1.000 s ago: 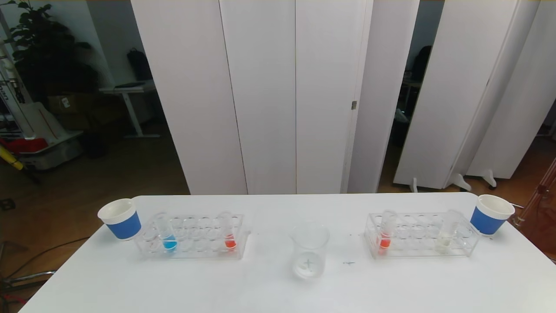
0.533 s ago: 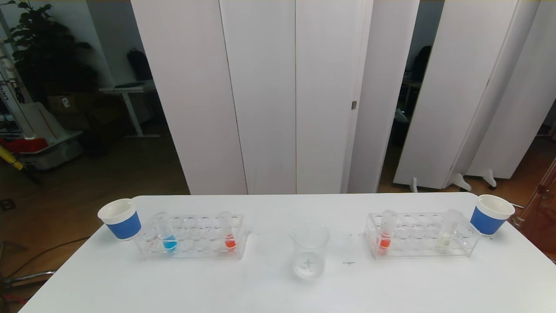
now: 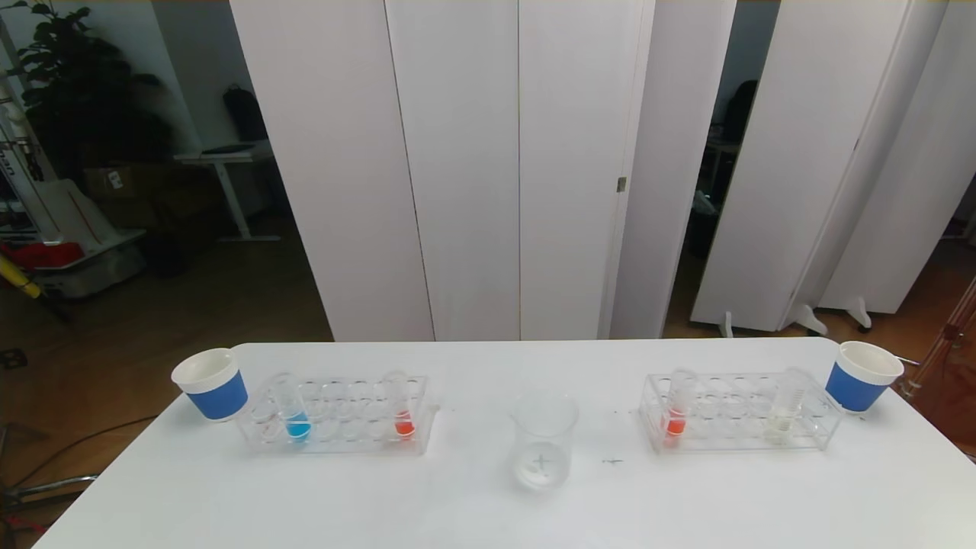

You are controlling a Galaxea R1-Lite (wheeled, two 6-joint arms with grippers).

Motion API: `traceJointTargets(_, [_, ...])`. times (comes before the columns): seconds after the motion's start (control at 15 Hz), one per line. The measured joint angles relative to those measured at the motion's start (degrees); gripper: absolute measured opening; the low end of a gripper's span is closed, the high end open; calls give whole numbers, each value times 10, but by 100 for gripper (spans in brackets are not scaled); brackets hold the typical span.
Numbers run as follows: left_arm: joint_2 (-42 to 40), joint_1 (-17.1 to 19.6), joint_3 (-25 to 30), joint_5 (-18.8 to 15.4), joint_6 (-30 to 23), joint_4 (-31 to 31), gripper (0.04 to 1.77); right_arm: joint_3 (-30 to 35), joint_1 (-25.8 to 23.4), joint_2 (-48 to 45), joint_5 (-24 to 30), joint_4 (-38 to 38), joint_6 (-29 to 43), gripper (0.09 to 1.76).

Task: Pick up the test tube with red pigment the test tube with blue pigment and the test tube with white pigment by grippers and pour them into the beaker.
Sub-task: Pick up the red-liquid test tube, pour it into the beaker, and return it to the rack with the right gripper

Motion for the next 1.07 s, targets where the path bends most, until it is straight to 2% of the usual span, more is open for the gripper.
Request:
traceJointTargets(0.33, [0,0,0,0,0,0,174,-19,0,0,1,6,2,175])
traceJointTargets(0.6, [0,0,0,0,0,0,174,-112,0,8,16,73,2,175])
traceJointTargets(1.07, [0,0,0,0,0,0,174,-275,0,129,18,76,4,175])
